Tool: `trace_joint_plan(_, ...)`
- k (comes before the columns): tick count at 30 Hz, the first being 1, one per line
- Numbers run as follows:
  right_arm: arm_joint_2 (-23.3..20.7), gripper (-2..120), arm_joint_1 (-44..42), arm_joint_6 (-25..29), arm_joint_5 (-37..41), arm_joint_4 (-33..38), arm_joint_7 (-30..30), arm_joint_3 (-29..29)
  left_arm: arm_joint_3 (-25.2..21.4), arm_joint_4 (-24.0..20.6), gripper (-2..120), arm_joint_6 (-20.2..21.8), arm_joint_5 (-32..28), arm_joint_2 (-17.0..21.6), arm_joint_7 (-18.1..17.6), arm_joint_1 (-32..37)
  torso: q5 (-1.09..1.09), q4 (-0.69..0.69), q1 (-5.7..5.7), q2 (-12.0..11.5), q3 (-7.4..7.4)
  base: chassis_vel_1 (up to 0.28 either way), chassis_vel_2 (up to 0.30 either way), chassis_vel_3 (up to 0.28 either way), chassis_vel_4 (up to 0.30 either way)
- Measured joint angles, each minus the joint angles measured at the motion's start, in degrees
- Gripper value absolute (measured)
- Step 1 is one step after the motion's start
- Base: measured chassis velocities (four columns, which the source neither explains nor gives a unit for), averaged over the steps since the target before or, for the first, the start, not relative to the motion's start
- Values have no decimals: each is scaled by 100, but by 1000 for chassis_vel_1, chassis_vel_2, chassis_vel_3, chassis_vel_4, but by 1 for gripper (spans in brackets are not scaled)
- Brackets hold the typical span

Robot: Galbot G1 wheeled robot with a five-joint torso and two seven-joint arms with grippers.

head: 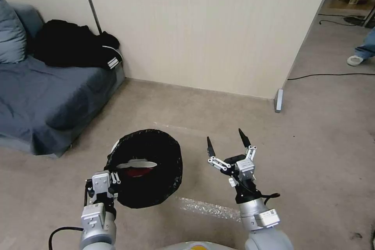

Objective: Pick up the trash bin, then pick up the garbage from the floor and place it into the trash bin.

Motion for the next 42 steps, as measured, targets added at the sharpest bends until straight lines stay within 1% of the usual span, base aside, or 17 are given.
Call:
trace_joint_plan(9,-12,100,3,160,13,21,-134,83,23,7,1,-32,1,-6,65,3,0,-1,0,0,0,0,0,0,0)
trace_joint_plan(19,-73,100,37,165,30,64,-160,153,26,4,1,-33,15,3,80,32,0,0,0,0,0,38,45,42,44)
trace_joint_plan(42,-106,100,65,177,230,50,-182,126,-14,-33,1,-29,6,20,85,29,0,0,-1,0,0,113,116,113,119)
